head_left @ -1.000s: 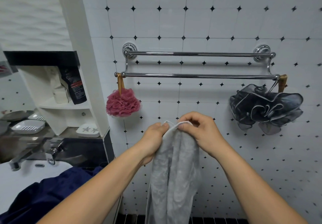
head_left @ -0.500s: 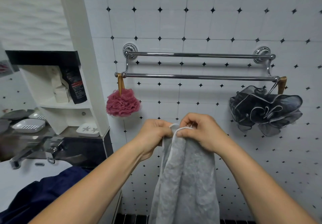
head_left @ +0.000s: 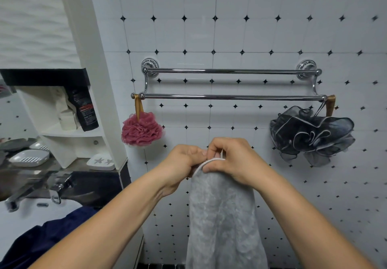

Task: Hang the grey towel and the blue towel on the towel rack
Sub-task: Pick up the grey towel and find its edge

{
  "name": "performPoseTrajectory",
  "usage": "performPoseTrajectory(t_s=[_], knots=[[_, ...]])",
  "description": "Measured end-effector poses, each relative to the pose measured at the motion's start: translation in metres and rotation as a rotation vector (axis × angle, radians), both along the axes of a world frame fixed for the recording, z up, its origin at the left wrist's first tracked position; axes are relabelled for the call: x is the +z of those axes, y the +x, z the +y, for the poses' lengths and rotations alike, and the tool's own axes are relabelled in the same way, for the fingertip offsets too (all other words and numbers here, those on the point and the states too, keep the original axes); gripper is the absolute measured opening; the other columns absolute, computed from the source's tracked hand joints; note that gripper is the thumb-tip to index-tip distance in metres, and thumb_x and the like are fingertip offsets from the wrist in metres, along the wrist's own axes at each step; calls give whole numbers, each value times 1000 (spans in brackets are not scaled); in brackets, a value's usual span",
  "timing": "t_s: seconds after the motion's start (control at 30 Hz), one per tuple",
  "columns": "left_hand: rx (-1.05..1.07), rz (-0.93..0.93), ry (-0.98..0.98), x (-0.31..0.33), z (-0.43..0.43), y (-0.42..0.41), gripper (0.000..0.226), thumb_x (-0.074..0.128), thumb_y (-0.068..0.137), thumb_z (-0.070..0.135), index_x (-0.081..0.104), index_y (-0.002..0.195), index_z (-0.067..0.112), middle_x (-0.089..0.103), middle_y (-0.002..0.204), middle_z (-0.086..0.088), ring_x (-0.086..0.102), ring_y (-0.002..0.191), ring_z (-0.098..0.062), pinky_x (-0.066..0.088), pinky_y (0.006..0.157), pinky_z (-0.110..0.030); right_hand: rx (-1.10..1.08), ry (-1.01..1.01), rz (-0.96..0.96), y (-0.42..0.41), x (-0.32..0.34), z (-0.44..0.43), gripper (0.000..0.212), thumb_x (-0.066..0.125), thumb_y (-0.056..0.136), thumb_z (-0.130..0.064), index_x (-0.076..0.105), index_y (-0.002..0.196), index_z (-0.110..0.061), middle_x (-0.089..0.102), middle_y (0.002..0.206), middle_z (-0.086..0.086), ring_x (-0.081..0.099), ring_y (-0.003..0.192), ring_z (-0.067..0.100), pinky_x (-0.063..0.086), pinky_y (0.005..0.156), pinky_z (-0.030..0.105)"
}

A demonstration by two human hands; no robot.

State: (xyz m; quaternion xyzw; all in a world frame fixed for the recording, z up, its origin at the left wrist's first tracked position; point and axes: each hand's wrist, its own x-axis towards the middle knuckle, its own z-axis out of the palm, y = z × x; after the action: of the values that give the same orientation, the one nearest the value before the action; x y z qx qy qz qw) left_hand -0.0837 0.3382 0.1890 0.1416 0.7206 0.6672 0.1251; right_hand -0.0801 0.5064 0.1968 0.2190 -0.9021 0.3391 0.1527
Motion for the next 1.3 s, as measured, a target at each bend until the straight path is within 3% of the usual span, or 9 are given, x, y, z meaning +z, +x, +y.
performPoseTrajectory(t_s=[0.23, 0.37, 0.53, 0.73, 0.83, 0.93, 1.1, 1.23, 1.3], knots=[[-41, 171, -141, 8, 3, -4, 20, 56, 98, 14, 64, 85, 2, 68, 75, -11, 65, 69, -18, 55, 80, -39, -31, -70, -26, -2, -2, 12, 32, 88, 52, -38, 59, 61, -28, 59, 57, -17, 50, 56, -2, 38, 54, 12], [-136, 172, -161, 3, 2, 1, 24, 76, 82, 7, 63, 100, -1, 71, 81, -11, 67, 80, -19, 54, 86, -34, -25, -85, -29, -5, 2, 19, 30, 87, 55, -32, 57, 59, -28, 57, 58, -11, 49, 55, -2, 38, 51, 14], [24, 222, -193, -4, 8, 1, 26, 78, 73, -8, 66, 93, 5, 74, 88, -19, 69, 83, -23, 57, 90, -43, -11, -122, -49, -9, -7, 19, 28, 85, 57, -29, 57, 62, -28, 56, 60, -10, 48, 55, -1, 36, 52, 16], [-30, 200, -227, -19, 4, -6, 22, 76, 74, -8, 71, 87, 9, 75, 68, 1, 68, 68, -9, 58, 71, -22, 151, -431, -343, -12, -40, 32, 24, 86, 66, -13, 65, 73, -22, 60, 68, 0, 51, 62, 8, 42, 60, 20], [22, 204, -238, -28, 0, -9, 22, 73, 78, -9, 73, 83, 12, 71, 73, -12, 66, 68, -13, 56, 72, -26, 258, -566, -512, -10, -65, 41, 26, 82, 68, 1, 68, 84, -16, 65, 72, -3, 59, 65, 6, 50, 63, 19], [156, 204, -149, -33, -3, -14, 26, 68, 82, -10, 72, 78, 15, 70, 71, -10, 65, 65, -14, 56, 72, -30, 324, -365, -705, -3, -102, 47, 24, 81, 71, -3, 69, 91, -10, 72, 89, 5, 66, 78, 11, 53, 71, 24], [471, 209, -20, -35, -33, -33, 13, 65, 84, -9, 69, 89, 2, 69, 65, -1, 64, 61, -10, 54, 67, -26, 153, 354, -823, 0, -159, 76, 11, 77, 71, -23, 68, 75, -29, 71, 78, -12, 66, 73, 7, 51, 62, 15], [579, 196, -123, -49, -71, -44, 22, 65, 85, -9, 69, 80, 12, 68, 61, 4, 61, 62, -10, 50, 66, -23, -92, 631, -641, -15, -152, 105, 41, 65, 65, -61, 63, 80, -23, 63, 76, -6, 62, 83, 19, 46, 75, 31], [597, 187, -186, -60, -86, -49, 20, 65, 86, -7, 69, 80, 12, 66, 69, -5, 59, 67, -17, 47, 66, -26, -159, 723, -470, -26, -136, 113, 33, 51, 72, -63, 50, 72, -30, 45, 71, -9, 52, 91, 23, 36, 78, 35]])
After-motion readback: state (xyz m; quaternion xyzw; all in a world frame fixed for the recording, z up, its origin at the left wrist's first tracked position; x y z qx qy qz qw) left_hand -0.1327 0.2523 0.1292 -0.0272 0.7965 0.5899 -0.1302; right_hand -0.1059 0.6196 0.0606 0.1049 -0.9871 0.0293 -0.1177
